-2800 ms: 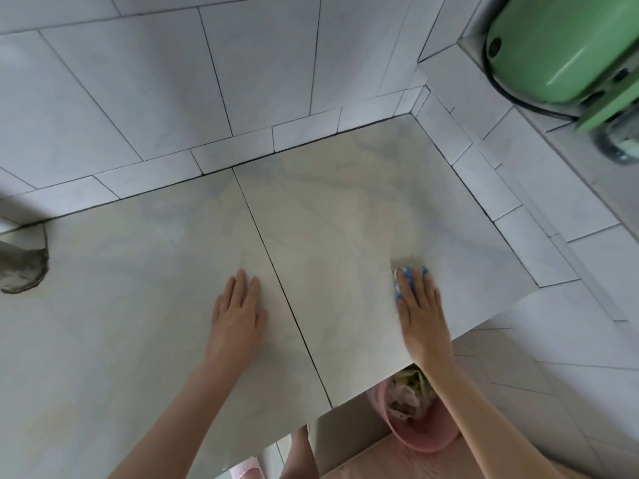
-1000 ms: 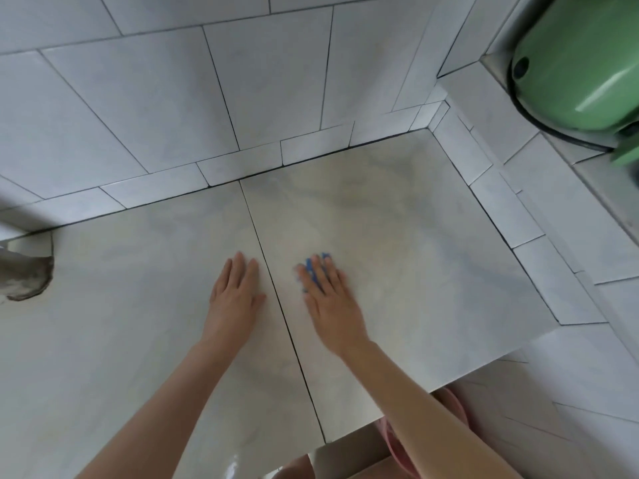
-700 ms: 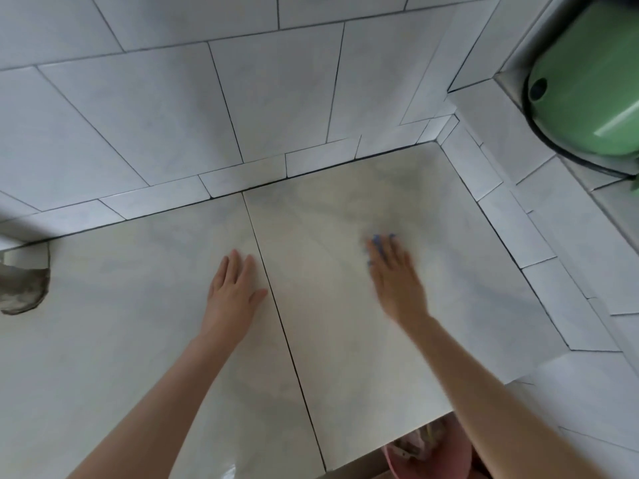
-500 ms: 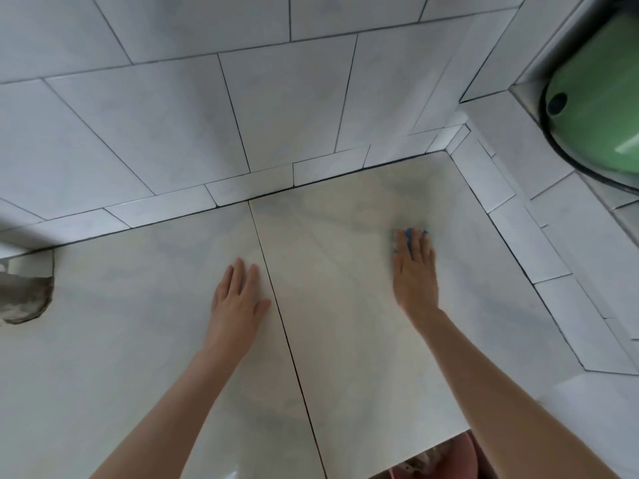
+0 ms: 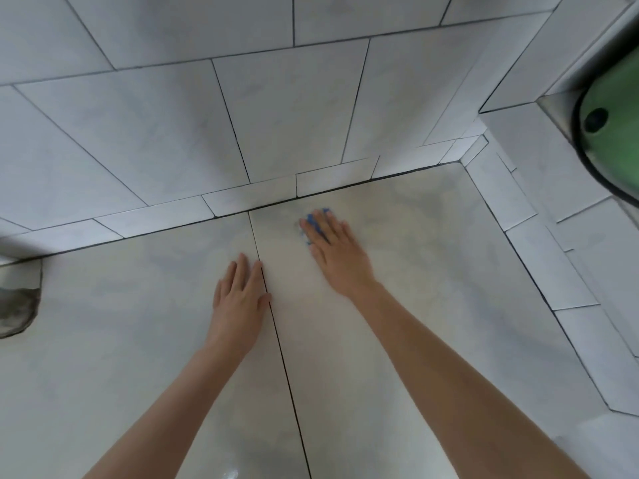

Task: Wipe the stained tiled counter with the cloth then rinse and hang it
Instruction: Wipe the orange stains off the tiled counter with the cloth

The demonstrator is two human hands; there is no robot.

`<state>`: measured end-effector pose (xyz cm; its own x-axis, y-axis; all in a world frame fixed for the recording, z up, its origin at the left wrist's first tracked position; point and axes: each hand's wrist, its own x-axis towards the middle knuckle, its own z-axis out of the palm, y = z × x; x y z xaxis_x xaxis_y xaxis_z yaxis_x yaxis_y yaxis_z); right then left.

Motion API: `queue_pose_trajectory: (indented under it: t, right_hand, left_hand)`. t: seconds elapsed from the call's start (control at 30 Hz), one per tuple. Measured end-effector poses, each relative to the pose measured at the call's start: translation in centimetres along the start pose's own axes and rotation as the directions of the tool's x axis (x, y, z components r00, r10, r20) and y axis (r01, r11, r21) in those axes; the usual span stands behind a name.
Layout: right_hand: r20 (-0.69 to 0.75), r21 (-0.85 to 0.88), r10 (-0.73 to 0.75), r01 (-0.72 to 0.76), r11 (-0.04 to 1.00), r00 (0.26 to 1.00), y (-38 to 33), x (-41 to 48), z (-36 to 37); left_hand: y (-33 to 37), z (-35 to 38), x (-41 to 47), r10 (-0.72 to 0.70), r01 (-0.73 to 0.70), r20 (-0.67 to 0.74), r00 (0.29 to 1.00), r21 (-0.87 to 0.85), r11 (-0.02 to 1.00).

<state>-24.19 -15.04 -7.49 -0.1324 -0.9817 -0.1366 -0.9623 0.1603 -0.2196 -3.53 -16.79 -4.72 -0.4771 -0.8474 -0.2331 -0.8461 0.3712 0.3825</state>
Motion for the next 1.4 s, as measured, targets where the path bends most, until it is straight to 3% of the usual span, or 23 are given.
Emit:
queue_pose_trajectory:
  t: [0.13, 0.27, 0.3, 0.37, 0.43, 0.5, 0.67, 0.8, 0.93, 1.23, 1.4]
  right_hand:
    - [-0.050, -0.015, 0.262, -0.263, 0.965, 0.964, 6.4, 0.2, -1.5]
    - [-0.048, 0.086, 0.530, -0.525, 0.847, 0.847, 8.4, -0.6, -2.3]
    - [-0.068, 0.070, 0.505, -0.500, 0.863, 0.861, 7.2, -0.1, -1.9]
    - [-0.120, 0.019, 0.317, -0.317, 0.948, 0.941, 3.1, 0.9, -1.3]
    - [-0.098, 0.031, 0.066, -0.063, 0.997, 0.993, -1.3, 2.1, -0.5]
    - [-0.005, 0.028, -0.128, 0.128, 0.991, 0.992, -4.9, 3.0, -0.1]
    - [0.058, -0.038, -0.187, 0.189, 0.981, 0.981, -4.1, 4.7, -0.6]
    - [0.018, -0.104, -0.082, 0.083, 0.991, 0.996, 1.9, 3.8, -1.4]
    - [0.039, -0.050, 0.137, -0.135, 0.990, 0.990, 8.6, 3.2, -3.2]
    - [0.045, -0.009, 0.470, -0.470, 0.883, 0.882, 20.2, 1.7, -6.3]
    - [-0.027, -0.023, 0.529, -0.530, 0.848, 0.848, 22.3, 0.5, -6.1]
  left_hand:
    - [0.4, 0.3, 0.0, -0.026, 0.026, 0.008, 1.000, 0.012, 1.000]
    - [0.5, 0.1, -0.1, -0.004, 0.004, -0.024, 1.000, -0.005, 1.000]
    - [0.5, 0.1, -0.1, -0.001, 0.001, -0.033, 0.999, -0.009, 1.000]
    - [0.4, 0.2, -0.1, 0.004, -0.004, -0.050, 0.999, -0.012, 1.000]
    - [0.4, 0.3, -0.1, 0.001, -0.002, -0.049, 0.999, -0.009, 1.000]
    - [0.4, 0.4, -0.1, -0.008, 0.008, -0.041, 0.999, -0.003, 1.000]
    - [0.4, 0.3, 0.0, -0.006, 0.006, -0.048, 0.999, -0.004, 1.000]
    - [0.8, 0.5, 0.0, -0.028, 0.028, -0.044, 0.999, 0.009, 1.000]
    - [2.1, 1.1, 0.4, -0.069, 0.070, -0.056, 0.996, 0.012, 0.997]
    - [5.1, 2.5, 1.6, -0.024, 0.024, -0.029, 0.999, 0.019, 1.000]
    - [4.8, 2.5, 1.5, -0.011, 0.012, -0.030, 0.999, 0.024, 1.000]
